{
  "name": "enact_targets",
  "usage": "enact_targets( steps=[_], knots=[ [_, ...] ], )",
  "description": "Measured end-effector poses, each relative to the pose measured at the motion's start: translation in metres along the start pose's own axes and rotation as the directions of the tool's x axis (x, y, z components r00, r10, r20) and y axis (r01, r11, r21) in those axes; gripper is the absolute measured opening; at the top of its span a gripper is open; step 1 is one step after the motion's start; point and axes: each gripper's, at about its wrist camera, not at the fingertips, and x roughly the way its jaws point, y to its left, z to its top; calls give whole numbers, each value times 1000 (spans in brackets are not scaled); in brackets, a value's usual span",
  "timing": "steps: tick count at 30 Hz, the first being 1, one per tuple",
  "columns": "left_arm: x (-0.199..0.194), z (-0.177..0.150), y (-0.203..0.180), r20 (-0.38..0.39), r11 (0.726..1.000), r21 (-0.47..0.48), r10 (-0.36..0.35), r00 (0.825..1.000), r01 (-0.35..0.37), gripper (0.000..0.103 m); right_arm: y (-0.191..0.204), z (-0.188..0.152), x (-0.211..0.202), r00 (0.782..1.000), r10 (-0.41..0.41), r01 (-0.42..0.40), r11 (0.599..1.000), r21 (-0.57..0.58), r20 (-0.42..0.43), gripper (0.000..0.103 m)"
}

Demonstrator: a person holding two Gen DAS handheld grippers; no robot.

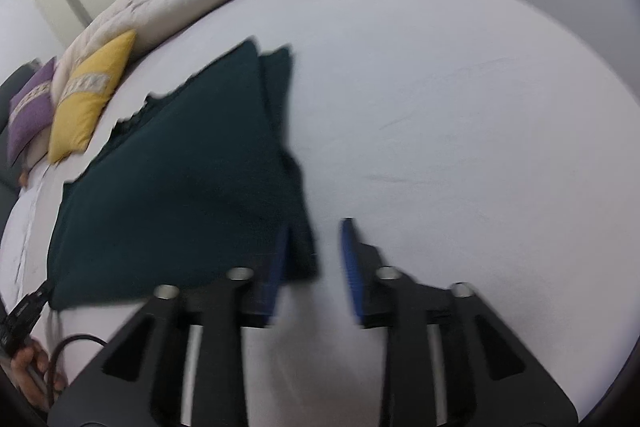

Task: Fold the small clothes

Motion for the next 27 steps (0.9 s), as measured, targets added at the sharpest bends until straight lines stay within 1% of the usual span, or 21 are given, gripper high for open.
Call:
enact_targets(
  steps=[1, 2, 4, 5, 6, 8, 9, 11, 12, 13, 14, 16, 17, 18, 19, 20, 21, 22, 23, 25, 27],
  knots=[
    [-5, 7, -3, 27, 1000, 9, 4, 1000, -4, 29, 0, 3, -9, 999, -10, 10, 1000, 14, 30, 35],
    [-7, 15, -8, 43, 1000, 24, 2, 999, -3, 29, 3, 9, -19, 998, -2, 1, 1000, 15, 68, 35],
    [-3, 28, -20, 59, 998, 62, -4, 998, 0, 31, 17, 22, -26, 994, 53, -52, 999, -10, 95, 35],
    [2, 37, -30, 63, 996, 85, -7, 998, 2, 33, 33, 32, -23, 990, 110, -106, 993, -45, 85, 35],
    [9, 46, -39, 68, 994, 109, -11, 998, 3, 34, 48, 39, -19, 986, 150, -145, 987, -73, 71, 35],
    [30, 63, -65, 79, 984, 179, -5, 997, -9, 34, 85, 56, 1, 965, 263, -258, 958, -127, 20, 35],
    [37, 67, -73, 75, 981, 192, -8, 997, -7, 34, 100, 63, 13, 953, 302, -301, 943, -142, -12, 35],
    [57, 80, -94, 66, 976, 218, -35, 997, 20, 34, 137, 73, 40, 936, 345, -351, 920, -176, -63, 35],
    [66, 84, -103, 69, 971, 239, -26, 997, 9, 35, 154, 76, 52, 922, 378, -387, 904, -184, -83, 35],
    [78, 87, -110, 64, 966, 259, -13, 998, -4, 35, 172, 79, 69, 899, 424, -438, 881, -178, -110, 35],
    [91, 89, -114, 47, 963, 268, 2, 999, -15, 35, 183, 82, 82, 890, 438, -454, 876, -162, -125, 35],
    [115, 87, -111, 12, 965, 262, 30, 999, -32, 35, 201, 87, 114, 879, 446, -468, 875, -125, -168, 35],
    [128, 84, -105, -15, 966, 256, 50, 999, -44, 36, 206, 87, 126, 881, 439, -461, 881, -112, -176, 35],
    [136, 81, -96, -32, 972, 235, 35, 999, -26, 36, 206, 90, 138, 892, 415, -436, 894, -103, -177, 35],
    [137, 80, -87, -24, 980, 200, -4, 1000, 8, 38, 201, 92, 150, 906, 384, -403, 911, -88, -176, 33],
    [135, 83, -78, -23, 987, 157, -39, 999, 43, 37, 187, 94, 162, 912, 375, -387, 921, -41, -166, 28],
    [135, 86, -71, -30, 990, 127, -61, 998, 65, 37, 173, 98, 167, 906, 396, -400, 916, 0, -148, 23],
    [136, 87, -64, -35, 991, 104, -85, 996, 89, 37, 157, 100, 170, 900, 416, -414, 909, 43, -127, 9],
    [137, 88, -58, -37, 990, 81, -111, 993, 114, 35, 132, 104, 172, 897, 431, -420, 901, 107, -101, 0],
    [137, 88, -52, -32, 989, 59, -135, 990, 136, 32, 98, 110, 169, 895, 444, -430, 884, 186, -41, 0],
    [137, 87, -50, -25, 988, 46, -147, 989, 148, 31, 63, 119, 159, 919, 392, -390, 894, 220, 37, 0]
  ],
)
